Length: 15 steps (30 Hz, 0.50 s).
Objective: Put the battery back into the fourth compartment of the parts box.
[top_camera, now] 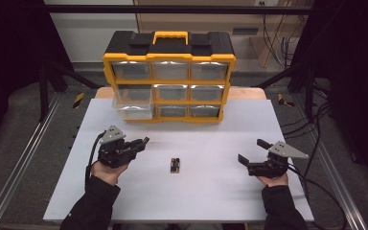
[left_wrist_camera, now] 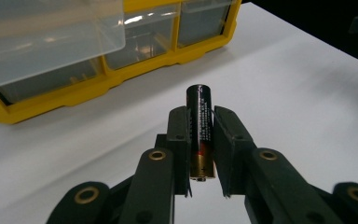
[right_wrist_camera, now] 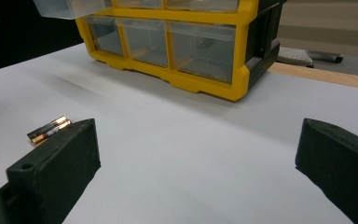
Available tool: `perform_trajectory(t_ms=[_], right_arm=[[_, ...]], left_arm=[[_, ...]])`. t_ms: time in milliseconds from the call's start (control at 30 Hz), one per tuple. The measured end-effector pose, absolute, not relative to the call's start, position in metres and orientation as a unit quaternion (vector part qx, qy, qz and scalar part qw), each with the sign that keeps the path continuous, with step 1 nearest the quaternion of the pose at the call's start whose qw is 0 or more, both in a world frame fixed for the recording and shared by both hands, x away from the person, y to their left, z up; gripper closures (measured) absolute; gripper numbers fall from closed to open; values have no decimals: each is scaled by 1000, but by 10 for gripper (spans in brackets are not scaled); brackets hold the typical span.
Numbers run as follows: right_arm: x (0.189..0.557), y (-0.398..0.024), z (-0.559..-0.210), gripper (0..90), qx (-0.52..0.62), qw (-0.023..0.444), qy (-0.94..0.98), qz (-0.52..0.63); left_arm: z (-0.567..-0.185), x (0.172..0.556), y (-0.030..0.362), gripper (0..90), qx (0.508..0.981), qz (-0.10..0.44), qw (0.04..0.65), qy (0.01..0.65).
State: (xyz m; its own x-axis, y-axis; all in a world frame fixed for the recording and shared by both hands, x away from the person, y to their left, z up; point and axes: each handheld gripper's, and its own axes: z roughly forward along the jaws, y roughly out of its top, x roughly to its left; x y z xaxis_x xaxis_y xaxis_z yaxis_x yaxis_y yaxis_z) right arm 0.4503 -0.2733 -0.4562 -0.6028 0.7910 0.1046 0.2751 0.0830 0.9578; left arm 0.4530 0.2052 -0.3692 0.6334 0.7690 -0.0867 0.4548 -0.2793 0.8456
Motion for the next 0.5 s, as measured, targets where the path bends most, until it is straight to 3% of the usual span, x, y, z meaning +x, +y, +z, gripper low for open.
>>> perform_trajectory(t_ms=[500], right_arm=[[450, -274, -456, 2, 383, 232, 699, 558]], left_arm=[[-341, 458, 214, 761, 775, 181, 474, 378]])
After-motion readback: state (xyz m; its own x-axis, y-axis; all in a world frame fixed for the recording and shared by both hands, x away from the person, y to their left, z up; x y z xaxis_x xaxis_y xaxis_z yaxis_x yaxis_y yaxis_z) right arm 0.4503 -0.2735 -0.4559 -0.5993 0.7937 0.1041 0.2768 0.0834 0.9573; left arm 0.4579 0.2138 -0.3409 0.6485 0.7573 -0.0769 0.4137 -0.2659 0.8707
